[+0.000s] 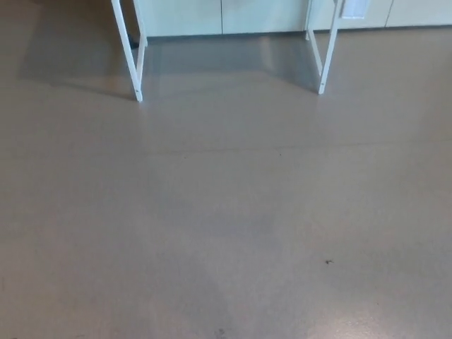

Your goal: The robot walks towards a desk on which an air pump is kept in the middle. It lifts it up and holds it with its left hand and uses its right hand to compress it by pushing its handle inwards.

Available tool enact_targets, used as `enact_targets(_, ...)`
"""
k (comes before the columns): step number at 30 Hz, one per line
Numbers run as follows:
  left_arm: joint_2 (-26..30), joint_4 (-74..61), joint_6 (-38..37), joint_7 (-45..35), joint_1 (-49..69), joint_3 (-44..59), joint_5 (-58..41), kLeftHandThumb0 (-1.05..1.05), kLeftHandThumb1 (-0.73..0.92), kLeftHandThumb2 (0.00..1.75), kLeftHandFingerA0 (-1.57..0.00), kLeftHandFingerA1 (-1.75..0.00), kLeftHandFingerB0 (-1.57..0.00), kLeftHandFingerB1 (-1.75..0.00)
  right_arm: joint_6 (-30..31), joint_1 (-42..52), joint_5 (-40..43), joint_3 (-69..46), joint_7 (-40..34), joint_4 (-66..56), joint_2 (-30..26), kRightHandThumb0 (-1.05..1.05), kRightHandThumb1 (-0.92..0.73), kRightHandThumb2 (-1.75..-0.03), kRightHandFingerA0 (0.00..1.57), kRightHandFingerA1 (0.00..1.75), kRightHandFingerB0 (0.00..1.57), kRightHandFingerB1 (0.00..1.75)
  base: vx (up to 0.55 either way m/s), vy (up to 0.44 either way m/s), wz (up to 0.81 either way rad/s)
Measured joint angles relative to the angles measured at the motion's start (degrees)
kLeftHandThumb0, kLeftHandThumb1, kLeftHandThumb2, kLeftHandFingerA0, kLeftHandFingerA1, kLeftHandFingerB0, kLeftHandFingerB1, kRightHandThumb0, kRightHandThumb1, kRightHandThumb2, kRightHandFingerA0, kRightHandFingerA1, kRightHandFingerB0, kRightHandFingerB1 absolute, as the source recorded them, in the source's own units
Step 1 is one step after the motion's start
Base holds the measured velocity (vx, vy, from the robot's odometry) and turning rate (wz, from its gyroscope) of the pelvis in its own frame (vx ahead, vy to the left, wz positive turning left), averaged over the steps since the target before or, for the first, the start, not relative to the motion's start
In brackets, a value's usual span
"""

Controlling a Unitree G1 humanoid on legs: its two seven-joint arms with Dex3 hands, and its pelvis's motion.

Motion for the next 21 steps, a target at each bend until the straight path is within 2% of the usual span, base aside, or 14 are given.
enact_targets(1,-0.2,-0.4,0.2,-0.2,0.1,0.7,-0.6,0.09,0.80,0.63,-0.32,-0.43,-0.37,-0.38,-0.1,0.1,0.5,-0.6,0.3,-0.4,0.1,-0.13,-0.66,-0.59,0.48,0.52,0.46,0.45,0.06,0.182,-0.14)
enact_targets(6,-1.0,-2.5,1.5,-1.7,0.7,4.6,-4.3,0.07,0.81,0.63,-0.31,-0.42,-0.35,-0.38,-1.1,1.0,4.4,-4.6,2.6,-2.9,1.9,-0.13,-0.66,-0.59,0.43,0.51,0.45,0.45,0.17,0.340,-0.32)
enact_targets(8,-0.6,-3.2,1.8,-2.1,0.6,5.6,-5.4,0.09,0.82,0.65,-0.30,-0.43,-0.33,-0.38,-1.3,1.4,5.5,-5.0,3.6,-2.9,2.7,-0.17,-0.64,-0.64,0.44,0.53,0.43,0.46,0.25,0.282,-0.08)
enact_targets(10,-0.4,-3.9,1.9,-2.8,0.5,6.3,-6.6,0.06,0.82,0.63,-0.30,-0.42,-0.34,-0.37,-1.5,1.6,6.7,-5.4,4.5,-2.9,3.0,-0.14,-0.66,-0.59,0.50,0.51,0.46,0.44,0.22,0.128,0.07)
enact_targets(18,-0.5,-5.5,3.6,-3.4,1.4,6.1,-8.3,0.08,0.84,0.64,-0.29,-0.41,-0.33,-0.37,-1.7,1.8,8.8,-6.1,5.5,-4.6,3.1,-0.18,-0.67,-0.59,0.51,0.50,0.44,0.44,0.25,-0.034,0.11)
enact_targets(21,-0.5,-5.6,4.0,-3.6,1.9,6.1,-8.7,0.07,0.82,0.64,-0.31,-0.41,-0.33,-0.36,-1.9,1.9,9.4,-6.3,5.8,-3.6,3.0,-0.25,-0.58,-0.57,0.58,0.52,0.45,0.44,0.28,-0.202,0.18)
